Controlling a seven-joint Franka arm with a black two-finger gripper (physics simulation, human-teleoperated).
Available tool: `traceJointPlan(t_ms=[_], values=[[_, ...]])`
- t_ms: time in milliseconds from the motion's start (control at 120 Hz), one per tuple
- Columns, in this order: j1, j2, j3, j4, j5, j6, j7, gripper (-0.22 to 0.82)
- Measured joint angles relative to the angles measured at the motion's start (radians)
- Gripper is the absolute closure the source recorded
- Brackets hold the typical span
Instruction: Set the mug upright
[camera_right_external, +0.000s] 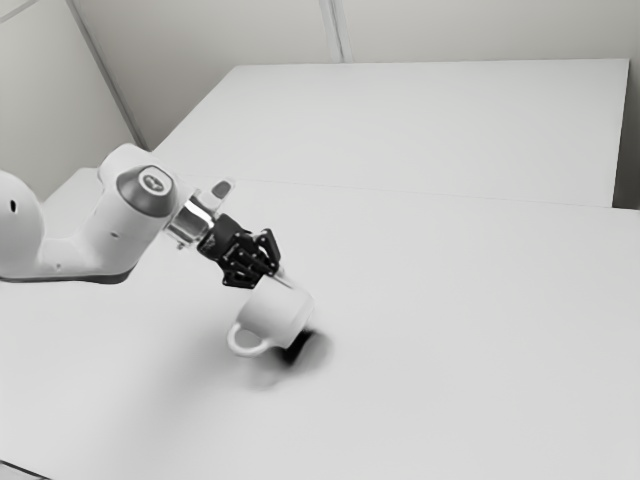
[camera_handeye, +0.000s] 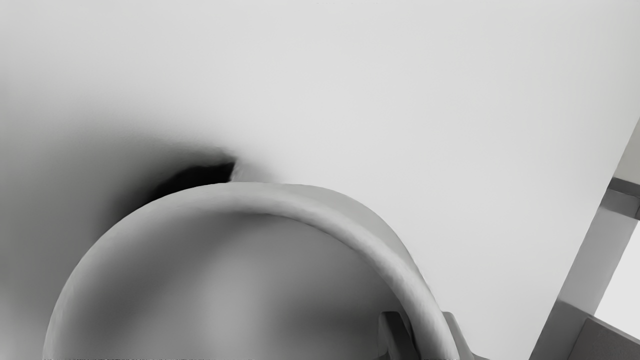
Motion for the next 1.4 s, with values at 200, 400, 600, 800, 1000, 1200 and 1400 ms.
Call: traceJointPlan(t_ms=[200, 400, 600, 800, 1000, 1200, 1400], values=[[0.078, 0.000, 0.001, 0.078, 0.221, -0.001, -0.080, 0.78], [0.107, 0.009, -0.001, 0.117, 0.394, -0.010, -0.172, 0.78], [0.079, 0.025, -0.004, 0.152, 0.572, -0.019, -0.275, 0.79], [0.032, 0.058, -0.001, 0.156, 0.672, -0.025, -0.380, 0.79], [-0.082, 0.077, -0.001, 0.167, 0.786, -0.016, -0.491, 0.79], [-0.093, 0.079, -0.002, 0.166, 0.846, 0.023, -0.578, 0.78], [-0.090, 0.090, -0.002, 0.165, 0.859, 0.054, -0.644, 0.78]])
